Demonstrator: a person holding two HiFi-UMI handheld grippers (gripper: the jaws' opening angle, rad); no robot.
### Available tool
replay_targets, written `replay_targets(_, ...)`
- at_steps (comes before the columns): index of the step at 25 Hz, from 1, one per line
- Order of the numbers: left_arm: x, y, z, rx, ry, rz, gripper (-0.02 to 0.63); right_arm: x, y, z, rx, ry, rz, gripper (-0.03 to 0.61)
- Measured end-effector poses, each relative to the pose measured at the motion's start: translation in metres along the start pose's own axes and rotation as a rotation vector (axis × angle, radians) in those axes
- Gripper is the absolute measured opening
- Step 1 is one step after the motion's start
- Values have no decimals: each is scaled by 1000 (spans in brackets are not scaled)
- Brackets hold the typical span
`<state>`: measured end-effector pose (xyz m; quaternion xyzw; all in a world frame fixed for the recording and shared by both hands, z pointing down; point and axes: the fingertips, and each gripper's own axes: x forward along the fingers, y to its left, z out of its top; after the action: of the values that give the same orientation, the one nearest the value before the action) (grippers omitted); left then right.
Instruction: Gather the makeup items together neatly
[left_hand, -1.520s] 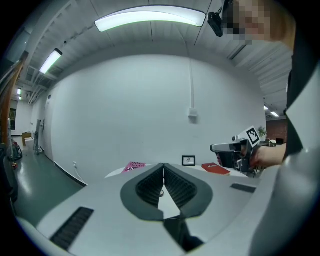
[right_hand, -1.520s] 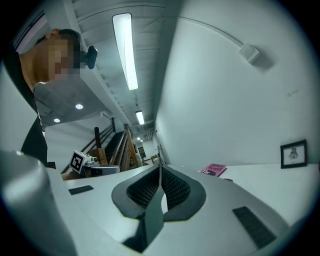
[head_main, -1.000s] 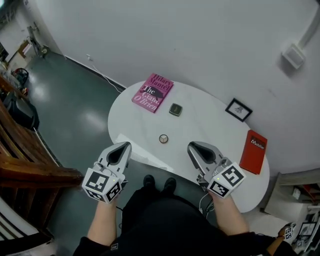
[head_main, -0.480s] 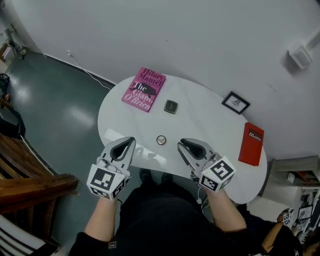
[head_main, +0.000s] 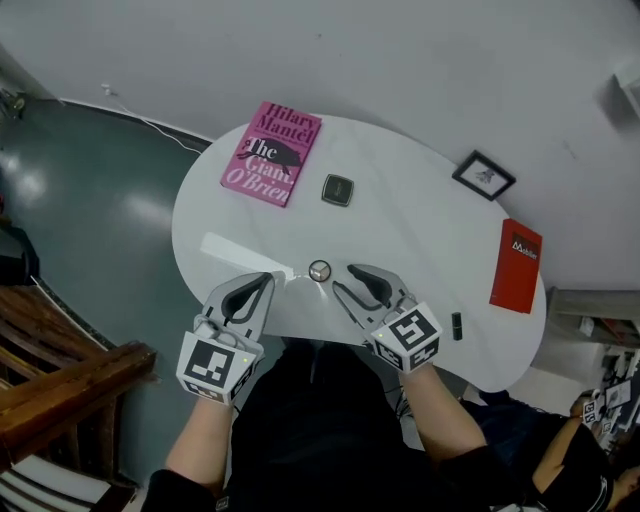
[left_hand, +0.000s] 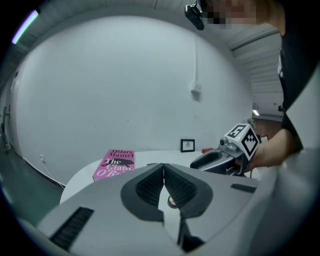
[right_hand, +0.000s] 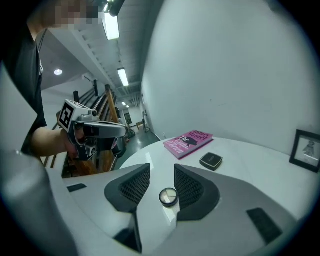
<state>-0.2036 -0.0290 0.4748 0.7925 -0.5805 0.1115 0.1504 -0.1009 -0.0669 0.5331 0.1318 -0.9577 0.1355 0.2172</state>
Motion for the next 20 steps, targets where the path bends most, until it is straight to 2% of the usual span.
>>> replay_targets(8, 11, 15, -37, -26, 57, -5, 14, 51, -7, -53, -71, 157, -8, 204)
replay_targets(16, -2, 26, -60, -40, 105, 7, 12, 89, -11, -98, -198, 331, -76, 218)
replay_targets(20, -6, 31, -64, -44, 112, 2, 14, 96, -14, -109, -183, 395, -88, 218)
